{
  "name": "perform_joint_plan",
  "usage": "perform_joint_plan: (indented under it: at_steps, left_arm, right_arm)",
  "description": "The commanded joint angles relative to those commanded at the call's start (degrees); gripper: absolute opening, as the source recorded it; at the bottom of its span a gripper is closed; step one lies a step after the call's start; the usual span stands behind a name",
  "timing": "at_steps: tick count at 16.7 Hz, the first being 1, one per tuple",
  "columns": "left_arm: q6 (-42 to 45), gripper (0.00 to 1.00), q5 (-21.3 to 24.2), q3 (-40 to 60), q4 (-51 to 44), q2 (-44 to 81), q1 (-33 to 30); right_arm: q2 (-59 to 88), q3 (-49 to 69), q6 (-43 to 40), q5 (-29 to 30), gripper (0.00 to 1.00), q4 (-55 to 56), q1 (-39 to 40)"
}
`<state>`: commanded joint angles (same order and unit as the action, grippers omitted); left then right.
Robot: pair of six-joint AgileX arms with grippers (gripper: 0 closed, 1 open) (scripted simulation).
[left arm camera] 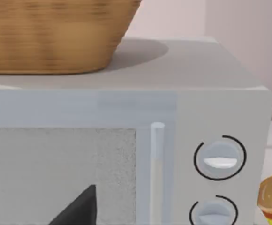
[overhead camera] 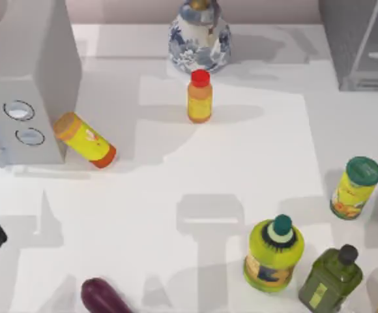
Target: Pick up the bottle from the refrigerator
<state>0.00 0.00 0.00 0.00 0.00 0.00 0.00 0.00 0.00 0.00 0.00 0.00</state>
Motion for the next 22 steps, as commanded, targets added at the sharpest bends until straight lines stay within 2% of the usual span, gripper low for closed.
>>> perform_joint_plan:
  at_steps: [4,7,11,18,22]
  left_arm:
    - [0.00,1.00,0.00,0.00,0.00,0.00,0.00]
    - [0.00,1.00,0.00,0.00,0.00,0.00,0.00]
    - [0.00,1.00,0.00,0.00,0.00,0.00,0.00]
    - [0.00,1.00,0.00,0.00,0.00,0.00,0.00]
    - [0.00,1.00,0.00,0.00,0.00,0.00,0.00]
  right_arm:
    - [1.77,0.27,0.02,-0.75,1.00,1.80,-0.63]
    - [8.92,1.35,0.08,-3.33,1.00,9.07,-3.12]
    - [26.35,3.34,0.24,-8.48,1.00,25.73,-8.57]
    - [67.92,6.20,0.77,-19.18,1.00,59.82,-19.83]
    - [86.81,7.92,0.99,-24.51,1.00,76.32,-25.40]
